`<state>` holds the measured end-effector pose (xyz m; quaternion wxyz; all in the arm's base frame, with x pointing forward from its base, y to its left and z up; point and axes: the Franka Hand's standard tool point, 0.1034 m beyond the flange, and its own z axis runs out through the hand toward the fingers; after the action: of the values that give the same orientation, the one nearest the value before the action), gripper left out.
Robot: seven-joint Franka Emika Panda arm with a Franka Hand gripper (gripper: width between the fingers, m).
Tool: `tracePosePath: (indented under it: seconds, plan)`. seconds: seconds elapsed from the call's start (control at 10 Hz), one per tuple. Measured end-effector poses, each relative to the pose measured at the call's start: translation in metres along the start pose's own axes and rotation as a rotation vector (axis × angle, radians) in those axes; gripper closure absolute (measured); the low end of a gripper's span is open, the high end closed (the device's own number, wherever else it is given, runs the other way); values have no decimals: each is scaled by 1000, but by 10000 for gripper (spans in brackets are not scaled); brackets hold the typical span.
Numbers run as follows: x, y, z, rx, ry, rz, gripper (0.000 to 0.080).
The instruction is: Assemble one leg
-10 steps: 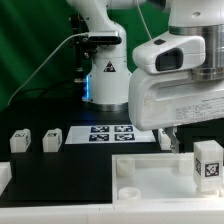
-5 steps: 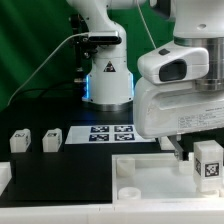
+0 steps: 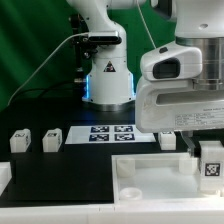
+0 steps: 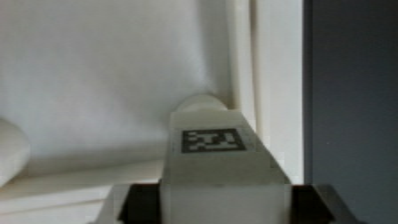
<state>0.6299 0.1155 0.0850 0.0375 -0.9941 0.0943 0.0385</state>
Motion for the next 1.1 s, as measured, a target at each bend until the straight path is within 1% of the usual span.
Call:
tracePosePath:
  seconds: [0.3,0.4,0.5,0.7,0.8,1.0,1.1]
  plan:
    - [0,-1,0,0,0,307,505]
    - [0,-2,1,7,3,400,505]
    - [3,-3,1,31,15,559,505]
    - [3,-2,2,75,24,839,505]
    - [2,0,2,103,28,992,505]
    - [1,3,2,182,24,1206,505]
    - [-2,1,3,202,14,1338,505]
